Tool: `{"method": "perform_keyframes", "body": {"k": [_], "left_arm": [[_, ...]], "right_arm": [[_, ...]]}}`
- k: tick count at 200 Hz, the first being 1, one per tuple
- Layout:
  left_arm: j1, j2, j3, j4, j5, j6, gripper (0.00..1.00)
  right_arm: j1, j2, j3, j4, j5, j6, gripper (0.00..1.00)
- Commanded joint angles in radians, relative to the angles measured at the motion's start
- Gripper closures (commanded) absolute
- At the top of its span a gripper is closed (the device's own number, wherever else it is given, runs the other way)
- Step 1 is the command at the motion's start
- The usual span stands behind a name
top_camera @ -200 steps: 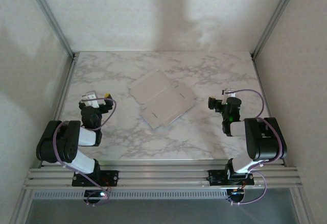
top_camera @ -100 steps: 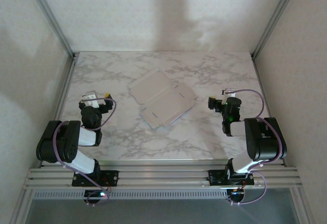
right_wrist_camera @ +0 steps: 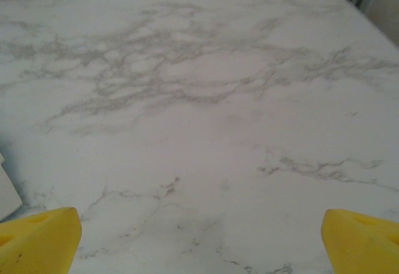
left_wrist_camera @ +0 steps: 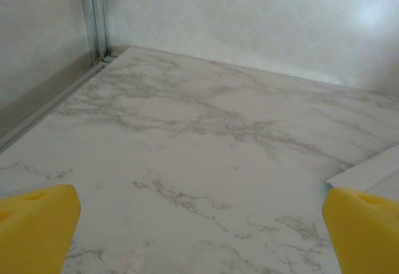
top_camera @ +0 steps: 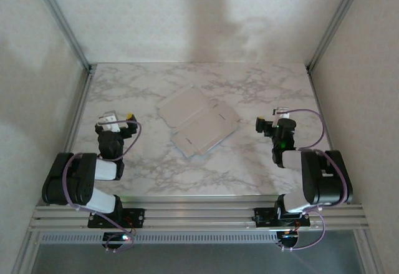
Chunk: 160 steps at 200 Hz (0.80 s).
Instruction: Fold the paper box
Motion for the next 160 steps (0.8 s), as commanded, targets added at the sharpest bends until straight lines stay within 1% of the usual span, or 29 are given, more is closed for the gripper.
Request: {"method": "perform_keyframes", "body": {"k": [1, 12, 29, 46, 57, 68, 78, 87, 101, 119, 144, 151, 160], "left_arm": [[-0.025, -0.117, 0.068, -0.19, -0.065, -0.013, 0.01], [-0.047, -0.17, 0.113, -0.314, -0.092, -0.033, 0.01], [-0.09, -0.227, 0.199, -0.523, -0.163, -0.089, 0.01], [-0.128, -0.242, 0.284, -0.684, -0.156, -0.139, 0.01], [-0.146, -0.227, 0.343, -0.771, -0.105, -0.172, 0.01], [-0.156, -0.198, 0.409, -0.846, -0.024, -0.207, 0.01], [-0.16, -0.16, 0.466, -0.911, 0.056, -0.245, 0.01], [-0.163, -0.118, 0.517, -0.948, 0.116, -0.274, 0.01], [-0.165, -0.053, 0.574, -0.967, 0.185, -0.321, 0.01], [-0.166, 0.026, 0.623, -0.944, 0.268, -0.367, 0.01], [-0.181, 0.166, 0.737, -0.976, 0.392, -0.397, 0.01], [-0.191, 0.204, 0.771, -0.986, 0.42, -0.4, 0.01], [-0.208, 0.25, 0.821, -1.016, 0.428, -0.406, 0.0]], "right_arm": [[0.022, -0.108, 0.06, -0.18, 0.068, 0.004, 0.01], [0.046, -0.149, 0.101, -0.26, 0.087, -0.002, 0.01], [0.087, -0.218, 0.132, -0.366, 0.099, 0.013, 0.01], [0.11, -0.267, 0.2, -0.538, 0.052, 0.092, 0.01], [0.128, -0.287, 0.236, -0.633, 0.005, 0.152, 0.01], [0.155, -0.3, 0.25, -0.677, -0.042, 0.205, 0.01], [0.187, -0.31, 0.255, -0.708, -0.04, 0.284, 0.01], [0.23, -0.312, 0.263, -0.743, -0.008, 0.351, 0.01], [0.301, -0.303, 0.279, -0.775, 0.015, 0.399, 0.01], [0.376, -0.262, 0.312, -0.817, 0.02, 0.472, 0.01], [0.441, -0.165, 0.343, -0.793, -0.086, 0.598, 0.01], [0.461, -0.136, 0.353, -0.784, -0.097, 0.626, 0.01], [0.485, -0.094, 0.372, -0.783, -0.098, 0.659, 0.01]]}}
